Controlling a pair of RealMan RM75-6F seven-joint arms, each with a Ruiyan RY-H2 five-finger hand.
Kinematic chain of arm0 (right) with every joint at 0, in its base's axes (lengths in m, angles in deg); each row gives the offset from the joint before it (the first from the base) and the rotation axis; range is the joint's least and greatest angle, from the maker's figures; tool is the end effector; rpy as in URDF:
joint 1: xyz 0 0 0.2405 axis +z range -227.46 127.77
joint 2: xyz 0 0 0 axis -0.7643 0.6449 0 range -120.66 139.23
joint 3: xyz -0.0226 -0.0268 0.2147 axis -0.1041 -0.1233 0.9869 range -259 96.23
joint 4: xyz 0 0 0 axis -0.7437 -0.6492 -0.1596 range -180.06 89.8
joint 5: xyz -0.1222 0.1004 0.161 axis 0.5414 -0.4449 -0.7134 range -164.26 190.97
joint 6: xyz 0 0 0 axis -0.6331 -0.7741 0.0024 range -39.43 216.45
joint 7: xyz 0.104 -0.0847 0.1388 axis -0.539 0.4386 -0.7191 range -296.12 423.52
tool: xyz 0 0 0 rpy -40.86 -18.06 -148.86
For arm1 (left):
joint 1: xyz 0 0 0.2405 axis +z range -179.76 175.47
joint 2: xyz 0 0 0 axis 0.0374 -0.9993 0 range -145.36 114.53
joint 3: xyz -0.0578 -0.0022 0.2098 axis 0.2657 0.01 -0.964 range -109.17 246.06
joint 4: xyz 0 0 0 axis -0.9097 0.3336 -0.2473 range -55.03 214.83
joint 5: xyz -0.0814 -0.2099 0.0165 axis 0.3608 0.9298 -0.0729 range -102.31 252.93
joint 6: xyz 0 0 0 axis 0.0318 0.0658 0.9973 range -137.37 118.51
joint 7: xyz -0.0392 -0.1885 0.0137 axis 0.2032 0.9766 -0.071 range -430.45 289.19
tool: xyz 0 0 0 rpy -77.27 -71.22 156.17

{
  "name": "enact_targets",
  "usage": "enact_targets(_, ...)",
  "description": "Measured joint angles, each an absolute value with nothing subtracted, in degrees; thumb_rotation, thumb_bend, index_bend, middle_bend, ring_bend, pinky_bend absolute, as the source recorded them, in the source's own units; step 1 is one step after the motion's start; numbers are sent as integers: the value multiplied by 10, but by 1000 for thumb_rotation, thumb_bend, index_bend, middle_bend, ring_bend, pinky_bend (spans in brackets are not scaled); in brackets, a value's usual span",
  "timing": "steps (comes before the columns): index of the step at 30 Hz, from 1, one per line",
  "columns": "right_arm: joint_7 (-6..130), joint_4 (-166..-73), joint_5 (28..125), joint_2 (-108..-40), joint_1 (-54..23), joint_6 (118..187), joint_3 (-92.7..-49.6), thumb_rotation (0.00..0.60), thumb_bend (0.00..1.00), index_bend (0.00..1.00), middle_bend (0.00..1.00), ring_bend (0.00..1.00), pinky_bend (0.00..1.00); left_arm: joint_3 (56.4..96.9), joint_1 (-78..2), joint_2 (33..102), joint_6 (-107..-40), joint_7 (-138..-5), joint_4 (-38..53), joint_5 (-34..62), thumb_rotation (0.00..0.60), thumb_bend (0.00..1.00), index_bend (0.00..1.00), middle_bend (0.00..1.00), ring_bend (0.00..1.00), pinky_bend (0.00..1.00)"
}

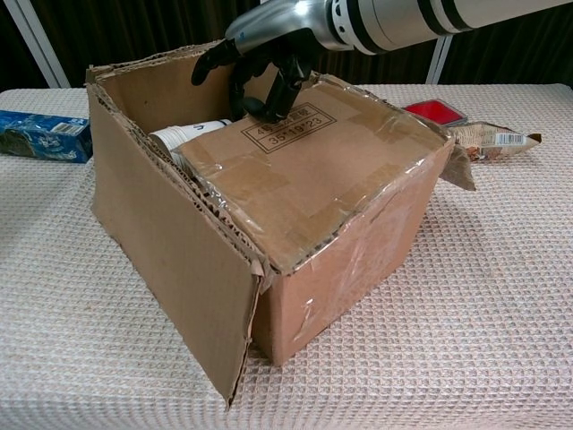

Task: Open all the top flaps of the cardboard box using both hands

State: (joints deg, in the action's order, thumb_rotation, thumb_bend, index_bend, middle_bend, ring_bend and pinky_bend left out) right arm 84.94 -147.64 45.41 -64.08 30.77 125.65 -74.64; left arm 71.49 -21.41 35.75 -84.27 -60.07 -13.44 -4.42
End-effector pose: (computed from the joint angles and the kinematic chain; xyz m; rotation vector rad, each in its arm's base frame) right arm 0.0520 -0.3445 -0.0591 2.3394 -0.9814 0.7977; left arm -0.2658 0.3023 0.1793 -1.4824 -0.8904 -0.9247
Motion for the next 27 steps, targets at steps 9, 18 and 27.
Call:
enact_targets(9, 837, -1519, 467, -615, 301, 1286, -736, 600, 693, 0, 667, 98, 0, 705, -197, 376, -830, -587, -116, -49, 0, 0, 0, 79, 0, 106)
enact_targets(18, 801, -1580, 492, -544, 280, 1287, -712, 600, 723, 0, 712, 146, 0, 711, -196, 381, -825, -591, -120, -53, 0, 0, 0, 79, 0, 106)
enact_targets(27, 748, -1665, 551, -437, 232, 1278, -681, 600, 688, 0, 705, 148, 0, 713, -196, 382, -812, -605, -128, -50, 0, 0, 0, 79, 0, 107)
